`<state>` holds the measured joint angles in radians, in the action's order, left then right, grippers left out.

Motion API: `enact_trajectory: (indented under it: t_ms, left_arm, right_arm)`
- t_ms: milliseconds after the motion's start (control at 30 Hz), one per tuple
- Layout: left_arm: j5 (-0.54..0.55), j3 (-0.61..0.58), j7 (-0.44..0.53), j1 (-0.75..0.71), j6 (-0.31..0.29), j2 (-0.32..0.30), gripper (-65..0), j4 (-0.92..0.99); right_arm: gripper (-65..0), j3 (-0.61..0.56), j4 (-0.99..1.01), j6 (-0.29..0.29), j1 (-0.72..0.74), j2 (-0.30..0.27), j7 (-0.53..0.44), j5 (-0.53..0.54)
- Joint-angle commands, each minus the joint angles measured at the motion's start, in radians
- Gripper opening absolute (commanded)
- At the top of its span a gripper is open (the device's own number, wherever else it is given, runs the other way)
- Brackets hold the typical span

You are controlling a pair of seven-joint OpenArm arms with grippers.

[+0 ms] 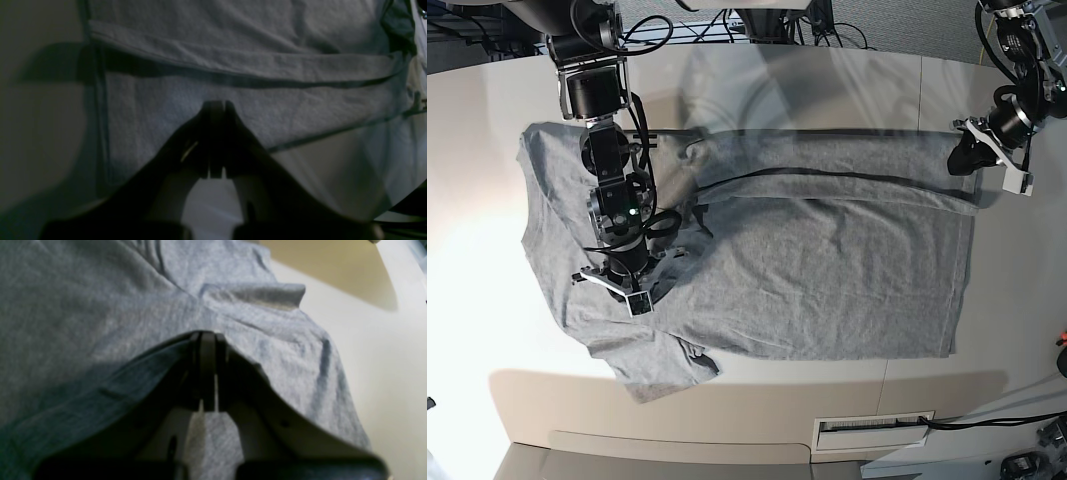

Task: Fold the T-shirt properly
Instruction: 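Grasp the folded fabric with the right gripper and drag it toward the hem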

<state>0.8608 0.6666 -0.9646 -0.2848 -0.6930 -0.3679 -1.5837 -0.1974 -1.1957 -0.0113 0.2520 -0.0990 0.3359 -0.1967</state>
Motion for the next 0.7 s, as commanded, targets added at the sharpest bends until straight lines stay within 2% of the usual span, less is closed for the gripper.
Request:
enact_trajectory:
  t_ms: [0,267,300,400,433,533,667]
  left_arm:
    - [0.022,0.004,0.022,0.005,-0.005,-0.017,-65.0,-0.015]
    - [0.023,0.004,0.022,0.005,-0.005,-0.017,-65.0,-0.015]
    - [0.022,0.004,0.022,0.005,-0.005,-0.017,-65.0,-0.015]
    - [0.023,0.004,0.022,0.005,-0.005,-0.017,-65.0,-0.015]
    - [0.022,0.004,0.022,0.005,-0.005,-0.017,-65.0,-0.015]
    - [0.023,0.004,0.022,0.005,-0.005,-0.017,-65.0,-0.015]
    - [0.022,0.004,0.022,0.005,-0.005,-0.017,-65.0,-0.015]
  right_arm:
    - [-65.0,0.003,-0.019,0.009,0.027,0.003,-0.029,-0.002]
    - [-65.0,0.003,-0.019,0.008,0.027,0.014,-0.024,-0.003]
    - [-61.1,0.003,-0.019,0.008,0.027,0.014,-0.014,-0.003]
    - [-37.1,0.003,-0.019,0.009,0.027,0.013,0.023,-0.003]
    - [-32.2,0.003,-0.019,0.01,0.027,0.013,0.031,-0.003]
    - [-31.1,0.003,-0.02,0.061,0.028,0.013,0.022,-0.011]
    - [-31.1,0.003,-0.027,0.162,0.028,0.013,0.013,-0.104]
